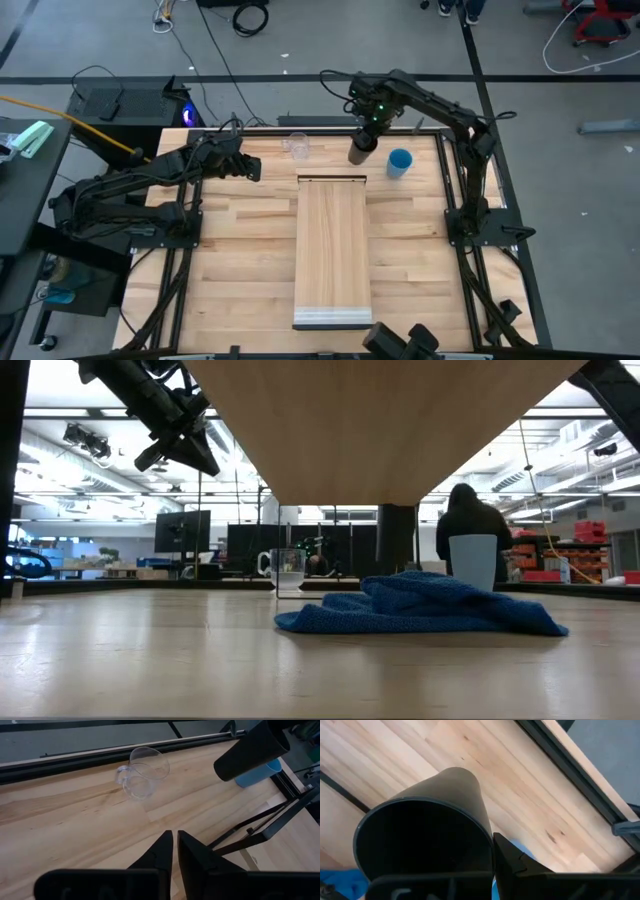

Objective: Stack small to large cups/mugs on shelf
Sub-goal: Move the black cup to the right of the shelf

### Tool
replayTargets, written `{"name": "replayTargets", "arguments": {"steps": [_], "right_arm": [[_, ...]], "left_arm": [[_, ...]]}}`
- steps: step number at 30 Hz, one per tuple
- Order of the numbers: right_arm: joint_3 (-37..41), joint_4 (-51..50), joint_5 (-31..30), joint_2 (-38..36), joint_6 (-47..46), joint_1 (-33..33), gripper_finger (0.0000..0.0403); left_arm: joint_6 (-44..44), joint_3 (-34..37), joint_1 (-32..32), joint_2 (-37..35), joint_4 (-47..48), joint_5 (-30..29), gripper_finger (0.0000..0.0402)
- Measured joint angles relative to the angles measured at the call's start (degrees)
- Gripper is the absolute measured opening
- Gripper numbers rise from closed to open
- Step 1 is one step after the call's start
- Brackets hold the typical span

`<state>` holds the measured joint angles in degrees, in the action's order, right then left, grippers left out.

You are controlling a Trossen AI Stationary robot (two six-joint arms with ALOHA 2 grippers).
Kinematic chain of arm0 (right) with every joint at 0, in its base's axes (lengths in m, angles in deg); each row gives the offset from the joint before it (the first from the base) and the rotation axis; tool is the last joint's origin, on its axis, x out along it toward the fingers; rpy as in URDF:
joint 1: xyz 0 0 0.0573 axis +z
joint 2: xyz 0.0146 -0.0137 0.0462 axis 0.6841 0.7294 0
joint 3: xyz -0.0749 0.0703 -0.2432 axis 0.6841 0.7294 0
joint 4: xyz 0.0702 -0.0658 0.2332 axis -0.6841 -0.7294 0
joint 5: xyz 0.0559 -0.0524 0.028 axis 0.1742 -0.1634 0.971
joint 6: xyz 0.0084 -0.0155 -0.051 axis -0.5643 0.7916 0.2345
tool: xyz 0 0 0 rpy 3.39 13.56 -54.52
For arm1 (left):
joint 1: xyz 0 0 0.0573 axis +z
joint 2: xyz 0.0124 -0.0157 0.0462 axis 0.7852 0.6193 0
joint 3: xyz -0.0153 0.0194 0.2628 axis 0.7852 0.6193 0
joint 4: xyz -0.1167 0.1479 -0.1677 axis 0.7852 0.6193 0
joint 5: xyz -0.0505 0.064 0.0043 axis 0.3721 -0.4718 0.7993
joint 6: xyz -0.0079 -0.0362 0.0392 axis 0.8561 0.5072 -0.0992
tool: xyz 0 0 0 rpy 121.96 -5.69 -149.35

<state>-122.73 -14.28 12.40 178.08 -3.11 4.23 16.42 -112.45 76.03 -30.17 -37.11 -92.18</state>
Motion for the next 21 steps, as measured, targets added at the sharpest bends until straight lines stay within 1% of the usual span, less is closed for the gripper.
{"name": "replayTargets", "arguments": {"steps": [4,7,16,21], "right_arm": [[0.17,-3.66,-0.45,0.01,0.99,0.13,0.0003],[0.19,-3.61,-1.14,0.0,1.5,0.28,0.0003],[0.23,-4.37,-1.35,1.53,3.24,2.69,0.0003],[0.26,-5.0,-1.96,1.4,3.0,2.86,0.0003]], "left_arm": [[-0.04,0.0,-0.02,0.0,0.02,0.09,0.0037],[-0.12,0.0,-0.02,0.0,0.02,1.03,0.0041],[-0.81,0.0,-0.04,0.0,0.02,1.12,0.004],[-1.11,0.0,0.03,0.0,0.03,1.11,0.0043]]}}
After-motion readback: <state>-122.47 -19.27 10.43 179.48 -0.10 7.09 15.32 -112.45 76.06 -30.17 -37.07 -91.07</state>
